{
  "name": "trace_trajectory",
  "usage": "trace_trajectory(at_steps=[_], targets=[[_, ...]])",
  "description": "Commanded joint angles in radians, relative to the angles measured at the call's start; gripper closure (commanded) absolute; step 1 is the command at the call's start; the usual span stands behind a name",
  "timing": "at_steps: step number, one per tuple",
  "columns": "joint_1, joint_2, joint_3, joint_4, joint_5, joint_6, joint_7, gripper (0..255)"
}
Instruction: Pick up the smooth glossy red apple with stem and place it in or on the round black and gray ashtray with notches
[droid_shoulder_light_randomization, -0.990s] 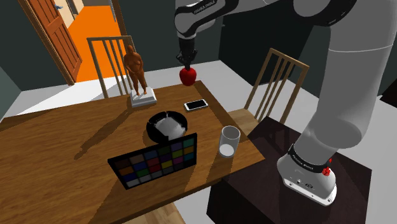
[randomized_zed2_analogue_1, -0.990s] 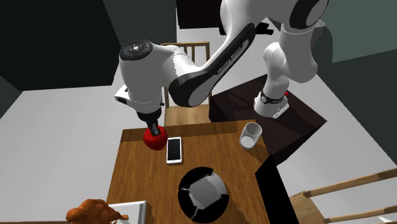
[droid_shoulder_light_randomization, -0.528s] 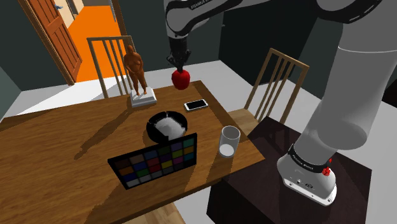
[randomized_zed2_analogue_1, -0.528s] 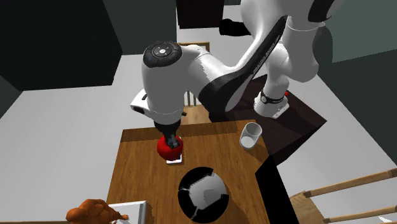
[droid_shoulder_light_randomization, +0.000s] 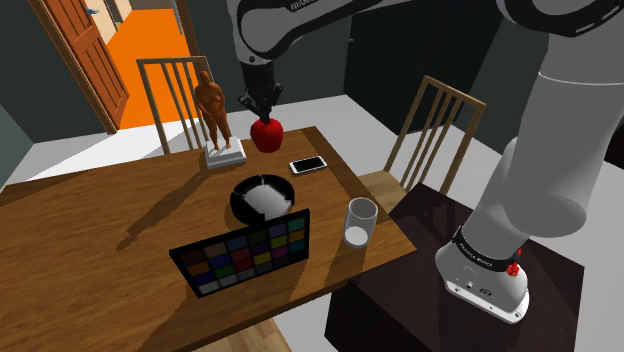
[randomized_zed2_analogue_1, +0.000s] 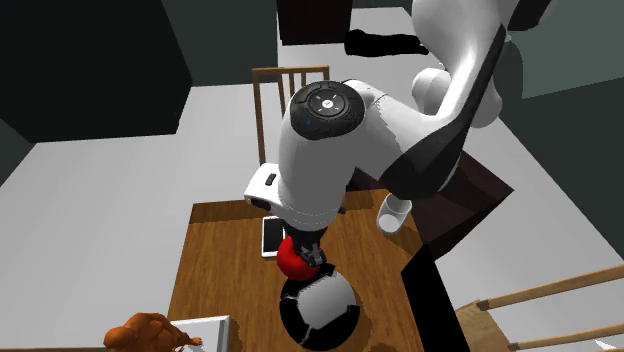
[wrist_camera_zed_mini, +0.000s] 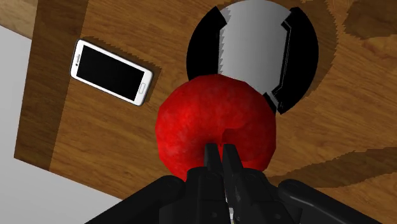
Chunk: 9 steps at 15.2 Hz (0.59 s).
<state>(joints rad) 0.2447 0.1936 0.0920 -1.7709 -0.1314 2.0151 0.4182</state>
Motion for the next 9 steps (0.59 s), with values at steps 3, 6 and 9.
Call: trace_trajectory(at_steps=[3,6,9], targets=[[0.063,-0.004,0.040,0.031,-0.011,-0.046,0.104,255],[0.063,0.004,0.040,0.001,-0.015,-0.009,0.109,255],[0.063,0.015,0.039,-0.026,-0.018,0.028,0.115,255]])
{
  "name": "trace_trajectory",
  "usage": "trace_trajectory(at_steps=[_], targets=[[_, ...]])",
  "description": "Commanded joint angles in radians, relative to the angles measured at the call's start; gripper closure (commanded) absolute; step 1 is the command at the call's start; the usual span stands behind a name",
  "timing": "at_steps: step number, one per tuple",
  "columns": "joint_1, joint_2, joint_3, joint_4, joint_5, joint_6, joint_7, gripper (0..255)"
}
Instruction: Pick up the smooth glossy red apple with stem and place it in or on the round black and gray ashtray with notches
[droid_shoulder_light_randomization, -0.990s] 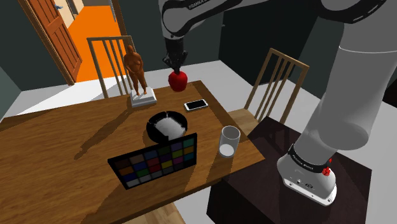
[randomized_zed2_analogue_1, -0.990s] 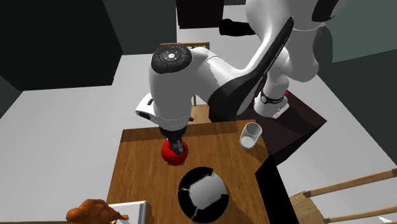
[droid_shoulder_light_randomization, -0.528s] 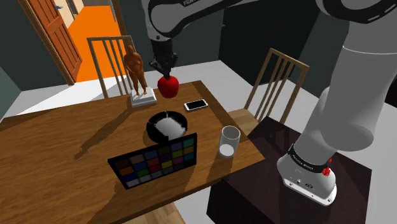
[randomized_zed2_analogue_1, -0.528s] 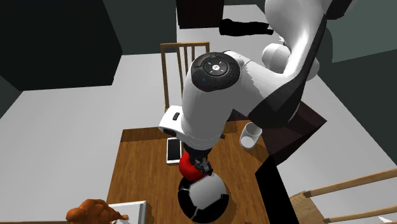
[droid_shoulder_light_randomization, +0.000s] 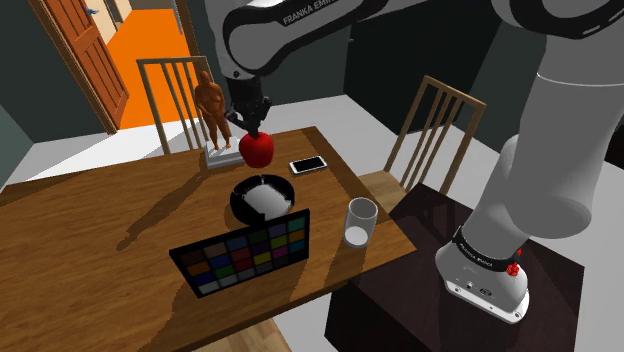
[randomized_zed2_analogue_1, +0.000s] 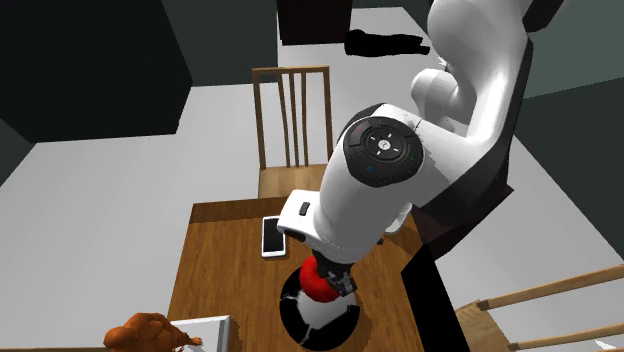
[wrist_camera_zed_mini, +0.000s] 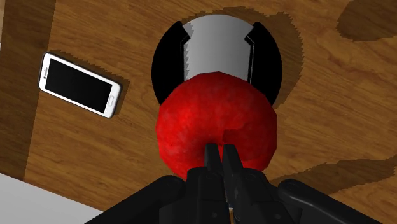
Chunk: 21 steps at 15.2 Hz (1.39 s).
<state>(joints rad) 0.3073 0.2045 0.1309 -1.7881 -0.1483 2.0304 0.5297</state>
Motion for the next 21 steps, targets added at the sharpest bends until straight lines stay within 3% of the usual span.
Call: trace_trajectory(at_steps=[1,21], targets=[[0.001,0.008,0.000,-0.017,-0.003,0.025,0.005,255],[0.004,0.112,-0.011,-0.134,-0.040,0.243,0.046,255]])
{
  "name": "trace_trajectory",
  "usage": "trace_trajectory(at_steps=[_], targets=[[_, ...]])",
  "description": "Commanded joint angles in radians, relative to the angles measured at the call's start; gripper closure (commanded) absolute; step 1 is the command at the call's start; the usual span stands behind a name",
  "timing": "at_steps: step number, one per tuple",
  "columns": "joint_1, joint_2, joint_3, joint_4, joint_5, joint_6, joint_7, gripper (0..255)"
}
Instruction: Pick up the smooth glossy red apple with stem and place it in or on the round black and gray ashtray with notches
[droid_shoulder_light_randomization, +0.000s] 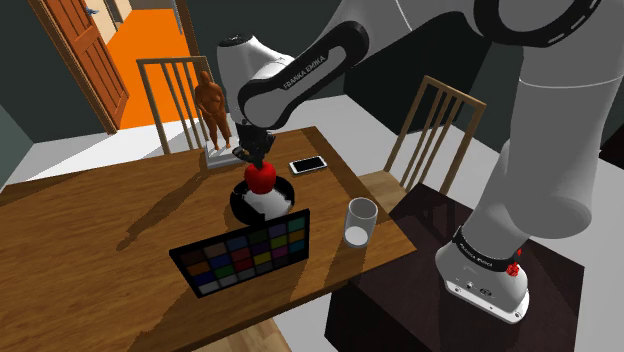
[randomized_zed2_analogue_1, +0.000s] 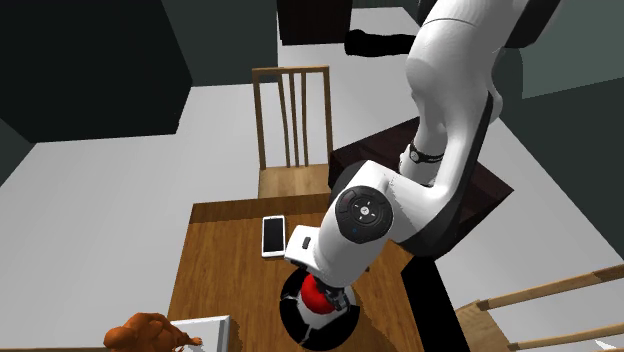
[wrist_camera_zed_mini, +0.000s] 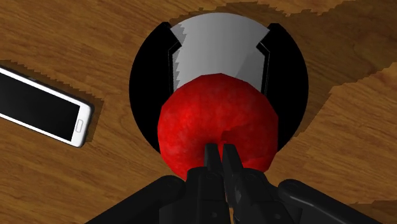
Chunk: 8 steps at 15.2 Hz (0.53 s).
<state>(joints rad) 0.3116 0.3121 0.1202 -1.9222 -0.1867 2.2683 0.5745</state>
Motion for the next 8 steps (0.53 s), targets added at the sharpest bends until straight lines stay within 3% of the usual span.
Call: trace_trajectory(at_steps=[1,7,8], targets=[[0.000,0.005,-0.001,0.000,-0.001,0.005,0.001,255],[0.000,0.005,-0.001,0.000,-0.001,0.005,0.001,255],[0.000,0.005,-0.001,0.000,-0.001,0.005,0.001,0]])
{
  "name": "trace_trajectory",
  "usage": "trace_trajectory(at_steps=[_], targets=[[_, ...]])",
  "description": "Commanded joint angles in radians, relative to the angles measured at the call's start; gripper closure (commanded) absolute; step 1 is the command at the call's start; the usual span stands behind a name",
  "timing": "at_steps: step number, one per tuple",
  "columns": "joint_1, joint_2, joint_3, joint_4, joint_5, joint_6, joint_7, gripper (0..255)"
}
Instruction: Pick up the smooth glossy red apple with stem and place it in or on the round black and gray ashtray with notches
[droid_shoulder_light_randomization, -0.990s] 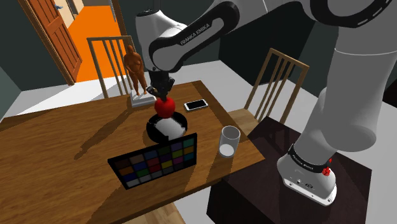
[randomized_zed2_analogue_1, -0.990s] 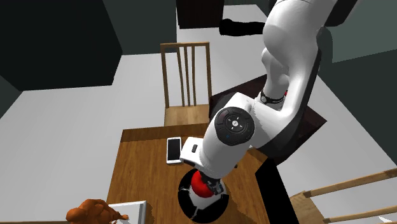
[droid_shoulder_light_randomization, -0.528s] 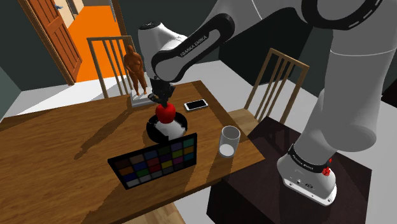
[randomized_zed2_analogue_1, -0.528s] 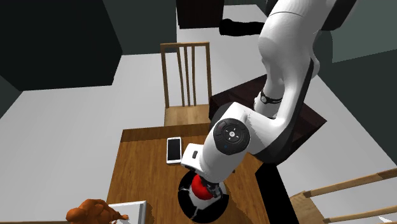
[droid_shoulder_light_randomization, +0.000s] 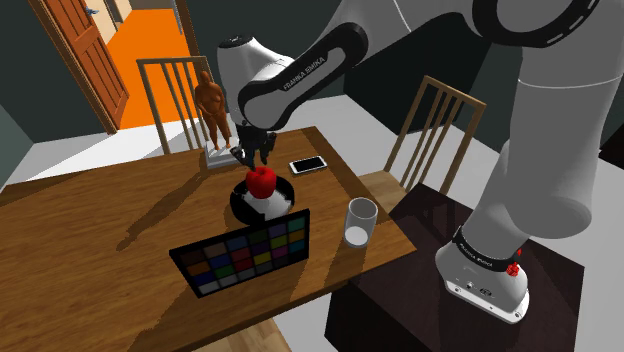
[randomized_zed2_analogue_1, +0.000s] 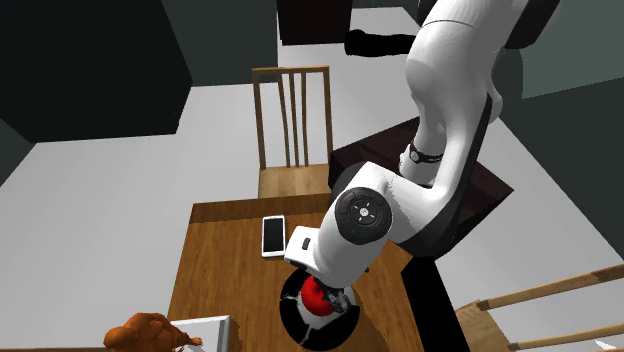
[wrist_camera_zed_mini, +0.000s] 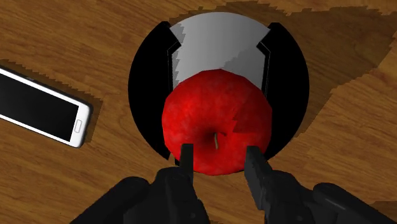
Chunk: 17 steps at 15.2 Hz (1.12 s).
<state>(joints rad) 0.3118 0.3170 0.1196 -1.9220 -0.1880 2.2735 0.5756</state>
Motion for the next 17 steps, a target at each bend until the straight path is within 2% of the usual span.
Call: trace_trajectory(at_steps=[1,5,9,17], targets=[[0.000,0.000,0.000,0.000,0.000,0.000,0.000,0],[0.000,0.000,0.000,0.000,0.000,0.000,0.000,0],[0.002,-0.067,0.010,0.040,0.020,-0.106,-0.013,0],[0.002,-0.067,0.010,0.040,0.020,-0.106,-0.013,0]])
